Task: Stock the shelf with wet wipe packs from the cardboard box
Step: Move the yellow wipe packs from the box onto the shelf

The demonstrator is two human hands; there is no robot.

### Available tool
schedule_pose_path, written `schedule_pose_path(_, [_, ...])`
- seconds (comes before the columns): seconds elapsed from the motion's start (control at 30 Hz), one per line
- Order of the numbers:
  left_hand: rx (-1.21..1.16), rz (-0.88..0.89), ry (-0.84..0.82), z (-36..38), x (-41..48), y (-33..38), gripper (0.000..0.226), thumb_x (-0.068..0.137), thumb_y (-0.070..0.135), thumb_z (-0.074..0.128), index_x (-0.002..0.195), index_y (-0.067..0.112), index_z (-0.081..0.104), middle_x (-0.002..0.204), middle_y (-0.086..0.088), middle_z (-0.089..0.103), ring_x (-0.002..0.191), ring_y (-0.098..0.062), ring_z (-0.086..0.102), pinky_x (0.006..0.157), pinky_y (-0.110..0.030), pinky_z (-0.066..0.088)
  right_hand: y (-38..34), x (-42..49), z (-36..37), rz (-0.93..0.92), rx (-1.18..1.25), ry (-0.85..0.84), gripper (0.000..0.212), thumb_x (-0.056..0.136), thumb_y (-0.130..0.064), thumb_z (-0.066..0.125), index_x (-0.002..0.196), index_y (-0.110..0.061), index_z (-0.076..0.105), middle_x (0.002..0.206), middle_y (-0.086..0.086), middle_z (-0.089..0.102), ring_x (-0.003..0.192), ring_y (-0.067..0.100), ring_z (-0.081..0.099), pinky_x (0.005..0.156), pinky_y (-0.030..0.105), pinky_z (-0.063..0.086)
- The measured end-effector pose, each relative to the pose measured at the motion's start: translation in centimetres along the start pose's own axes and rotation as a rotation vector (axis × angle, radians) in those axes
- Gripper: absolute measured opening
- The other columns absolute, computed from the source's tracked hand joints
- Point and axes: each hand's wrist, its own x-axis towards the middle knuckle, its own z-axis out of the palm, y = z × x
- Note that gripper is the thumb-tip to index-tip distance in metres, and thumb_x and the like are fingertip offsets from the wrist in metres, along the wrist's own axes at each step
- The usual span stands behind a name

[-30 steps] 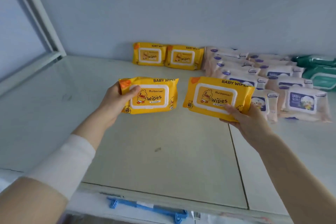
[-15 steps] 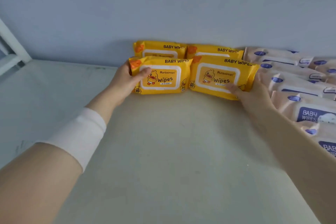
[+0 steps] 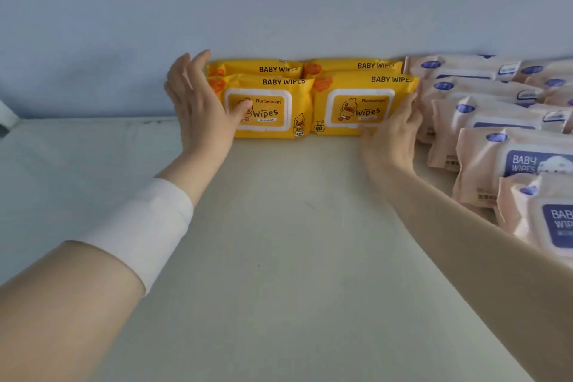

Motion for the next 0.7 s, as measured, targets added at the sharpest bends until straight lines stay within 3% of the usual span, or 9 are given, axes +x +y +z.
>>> schedule_pose_path(0.1, [0.203, 0.194, -0.108, -0.8, -2.1, 3.5, 0.067, 0.079, 0.029, 0.069, 0.135, 0.009, 0.038, 0.148, -0.017, 0.025, 0.136, -0.033, 0.024, 0.11, -0.036, 0.02, -0.4, -2.3, -1.8, -0.121, -0.19, -0.073, 0.076, 0.095, -0.016, 0.048, 0.151, -0.015, -0.004, 0.158, 0.01, -0.012, 0.146, 0.027, 0.0, 0.114, 0.038, 0.021])
schedule_pose_path(0.2, [0.392, 0.474, -0.282, -1.4, -4.0, 9.1, 0.059, 0.084, 0.026, 0.063, 0.135, 0.009, 0.039, 0.149, -0.015, 0.027, 0.137, -0.032, 0.024, 0.11, -0.038, 0.019, -0.2, -3.4, -6.6, -0.313, -0.405, -0.079, 0.064, 0.095, -0.017, 0.045, 0.149, -0.014, 0.011, 0.158, 0.013, -0.002, 0.146, 0.029, -0.001, 0.117, 0.04, 0.013])
schedule_pose_path(0.37, [0.615, 0.728, -0.455, -1.8, -9.8, 22.7, 0.048, 0.09, 0.024, 0.053, 0.132, 0.005, 0.04, 0.136, -0.016, 0.044, 0.132, -0.032, 0.031, 0.105, -0.041, 0.025, 5.1, -5.2, -20.3, -0.452, -0.844, -0.042, 0.058, 0.097, -0.024, 0.041, 0.148, -0.013, 0.017, 0.157, 0.015, 0.008, 0.146, 0.033, -0.002, 0.119, 0.045, 0.005])
schedule_pose_path(0.53, [0.592, 0.893, -0.485, -1.0, -20.0, 39.0, 0.039, 0.09, 0.021, 0.048, 0.127, 0.007, 0.045, 0.134, -0.016, 0.048, 0.126, -0.032, 0.039, 0.104, -0.039, 0.026, 15.8, -10.5, -36.5, -0.223, -0.981, -0.048, 0.06, 0.095, -0.029, 0.043, 0.147, -0.012, 0.019, 0.155, 0.016, 0.017, 0.145, 0.034, 0.006, 0.118, 0.05, 0.008])
schedule_pose_path(0.7, [0.463, 1.097, -0.641, 2.4, -32.1, 53.3, 0.038, 0.091, 0.023, 0.043, 0.128, 0.012, 0.045, 0.134, -0.011, 0.05, 0.125, -0.029, 0.043, 0.1, -0.037, 0.031, 27.3, -16.1, -50.7, 0.093, -1.032, -0.084, 0.058, 0.096, -0.035, 0.041, 0.147, -0.014, 0.022, 0.153, 0.015, 0.021, 0.144, 0.034, 0.009, 0.116, 0.054, 0.01])
